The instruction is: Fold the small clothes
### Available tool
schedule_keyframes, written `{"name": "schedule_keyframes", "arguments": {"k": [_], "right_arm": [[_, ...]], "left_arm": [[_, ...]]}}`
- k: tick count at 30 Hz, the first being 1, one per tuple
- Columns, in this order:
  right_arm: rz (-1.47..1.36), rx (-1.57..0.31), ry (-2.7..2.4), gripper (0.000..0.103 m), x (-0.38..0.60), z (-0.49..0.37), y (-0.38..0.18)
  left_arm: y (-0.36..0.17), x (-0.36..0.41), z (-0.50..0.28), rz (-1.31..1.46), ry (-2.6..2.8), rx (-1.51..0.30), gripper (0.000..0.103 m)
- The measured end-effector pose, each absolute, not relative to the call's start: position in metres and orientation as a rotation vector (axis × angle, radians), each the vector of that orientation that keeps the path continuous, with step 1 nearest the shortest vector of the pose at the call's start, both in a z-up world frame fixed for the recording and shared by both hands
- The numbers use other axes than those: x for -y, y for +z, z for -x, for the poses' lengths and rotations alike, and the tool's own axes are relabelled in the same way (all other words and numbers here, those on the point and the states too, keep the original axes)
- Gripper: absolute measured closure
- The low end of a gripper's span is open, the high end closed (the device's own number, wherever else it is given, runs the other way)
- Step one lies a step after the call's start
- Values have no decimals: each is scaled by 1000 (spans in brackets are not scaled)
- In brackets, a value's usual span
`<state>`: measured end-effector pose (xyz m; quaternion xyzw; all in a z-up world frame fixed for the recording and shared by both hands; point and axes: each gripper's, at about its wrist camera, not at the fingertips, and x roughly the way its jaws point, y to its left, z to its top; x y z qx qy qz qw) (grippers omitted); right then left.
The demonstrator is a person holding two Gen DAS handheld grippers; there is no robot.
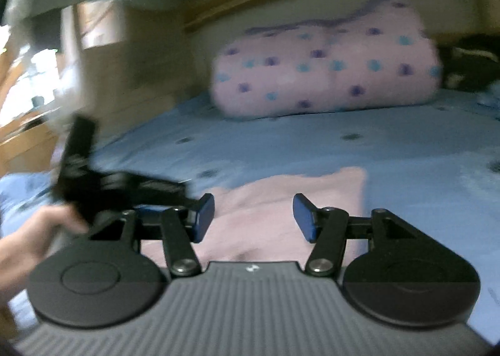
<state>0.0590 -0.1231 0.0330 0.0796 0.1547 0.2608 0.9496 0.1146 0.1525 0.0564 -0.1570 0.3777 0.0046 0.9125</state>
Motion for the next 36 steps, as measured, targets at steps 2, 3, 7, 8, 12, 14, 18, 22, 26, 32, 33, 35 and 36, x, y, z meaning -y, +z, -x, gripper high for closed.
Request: {"name": "schedule_keyframes", "arguments": {"k": [2, 3, 7, 8, 12, 14, 18, 22, 26, 32, 33, 35, 36], "right_arm": [[-219, -322, 462, 43, 133, -69, 23], [-254, -326, 438, 43, 137, -76, 17], [-366, -352, 431, 43, 147, -88, -11], [-386, -363, 441, 43, 148, -89, -18], [-453, -380, 458, 42, 153, -99, -26], [-472, -366, 469, 42, 158, -98, -25], [-496, -365, 469, 42, 163, -98, -25], [-486, -357, 473, 42, 162, -97, -24], [-483, -353, 476, 42, 162, -98, -24], [-486, -353, 478, 42, 164, -97, -24], [-486, -352, 476, 42, 163, -97, -24], [-488, -343, 476, 42, 164, -96, -23], [-488, -337, 479, 42, 164, -95, -23]], "left_arm": [[52, -145, -123, 325, -3, -778, 31], [51, -142, -126, 317, -4, -775, 37], [51, -126, -128, 190, 9, -752, 75], [52, -119, -124, 130, -4, -725, 77], [57, -89, -104, -108, 2, -649, 78], [56, -85, -104, -112, 18, -649, 77], [53, -83, -104, -101, 64, -640, 77], [53, -71, -94, -191, 46, -611, 76], [50, -64, -90, -234, 18, -597, 77], [61, -71, -81, -173, 22, -509, 92], [68, -71, -80, -185, 50, -473, 92], [74, -80, -84, -160, 102, -461, 92], [73, -86, -88, -162, 128, -471, 92]]}}
